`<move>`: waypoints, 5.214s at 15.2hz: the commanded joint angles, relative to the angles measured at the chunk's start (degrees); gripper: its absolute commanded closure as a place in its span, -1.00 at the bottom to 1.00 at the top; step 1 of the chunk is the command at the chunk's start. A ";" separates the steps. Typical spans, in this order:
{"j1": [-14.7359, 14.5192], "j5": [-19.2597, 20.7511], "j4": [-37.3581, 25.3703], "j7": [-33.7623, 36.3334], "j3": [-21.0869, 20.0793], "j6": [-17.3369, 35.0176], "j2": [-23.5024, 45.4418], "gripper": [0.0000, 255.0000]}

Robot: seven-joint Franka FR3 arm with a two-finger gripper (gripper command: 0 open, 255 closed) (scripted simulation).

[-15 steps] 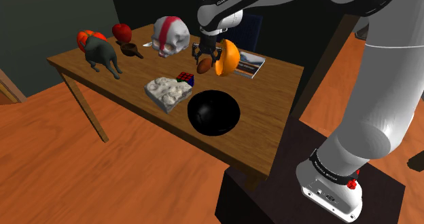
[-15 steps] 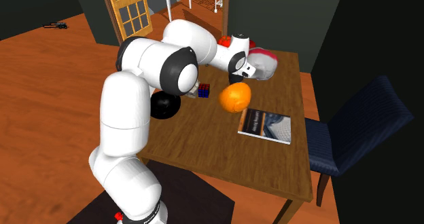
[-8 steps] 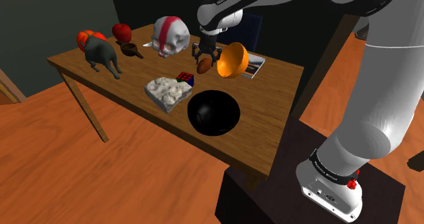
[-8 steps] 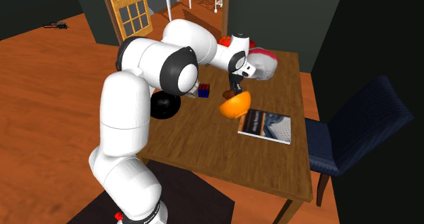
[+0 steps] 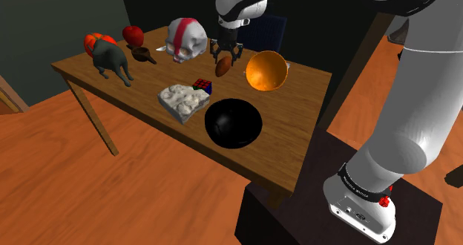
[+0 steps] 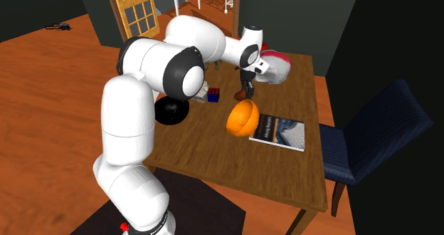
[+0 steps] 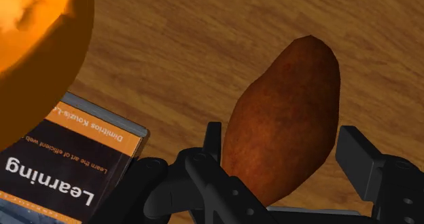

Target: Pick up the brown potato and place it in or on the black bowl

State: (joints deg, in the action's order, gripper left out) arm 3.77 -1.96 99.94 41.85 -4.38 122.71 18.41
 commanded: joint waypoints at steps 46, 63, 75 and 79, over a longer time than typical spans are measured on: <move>-9.64 -5.42 28.06 17.67 -9.92 -11.72 -41.06 1.00; -14.09 -9.85 40.69 24.16 -15.81 -5.50 -48.27 1.00; -14.17 -10.14 43.18 24.12 -16.36 -2.10 -47.34 -1.00; -14.17 -10.14 43.18 24.12 -16.36 -2.10 -47.34 -1.00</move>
State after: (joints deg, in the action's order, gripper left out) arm -10.40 -12.10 143.12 65.97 -20.74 120.61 -28.93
